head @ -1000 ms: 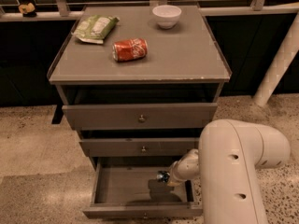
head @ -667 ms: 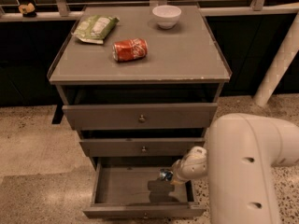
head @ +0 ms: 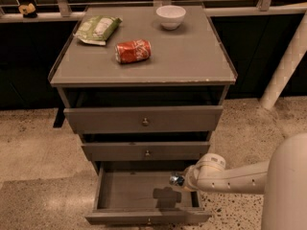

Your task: Pick redbull can from bottom drawer and place on counter

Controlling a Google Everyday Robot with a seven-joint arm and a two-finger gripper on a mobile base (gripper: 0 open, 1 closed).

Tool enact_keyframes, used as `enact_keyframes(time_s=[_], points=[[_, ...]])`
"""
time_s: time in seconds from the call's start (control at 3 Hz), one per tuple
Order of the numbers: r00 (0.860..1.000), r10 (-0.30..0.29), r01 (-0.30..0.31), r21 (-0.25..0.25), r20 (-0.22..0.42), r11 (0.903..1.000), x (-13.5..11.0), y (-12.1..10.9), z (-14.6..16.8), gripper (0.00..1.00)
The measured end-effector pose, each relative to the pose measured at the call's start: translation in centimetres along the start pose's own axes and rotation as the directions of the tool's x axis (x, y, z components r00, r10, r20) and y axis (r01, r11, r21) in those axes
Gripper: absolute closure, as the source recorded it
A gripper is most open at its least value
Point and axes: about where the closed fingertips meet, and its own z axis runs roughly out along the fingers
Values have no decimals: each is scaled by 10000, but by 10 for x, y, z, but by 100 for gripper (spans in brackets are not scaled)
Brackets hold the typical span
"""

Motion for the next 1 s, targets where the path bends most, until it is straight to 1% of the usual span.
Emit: enact_keyframes(time_s=[0.33, 0.67, 1.0], points=[[10000, 3, -3, -5, 5, 10000, 0, 0, 0, 100], [10000, -86, 86, 153, -9, 9998, -4, -2, -8, 100], [9996, -238, 249, 841, -135, 9961, -9, -9, -47, 100]])
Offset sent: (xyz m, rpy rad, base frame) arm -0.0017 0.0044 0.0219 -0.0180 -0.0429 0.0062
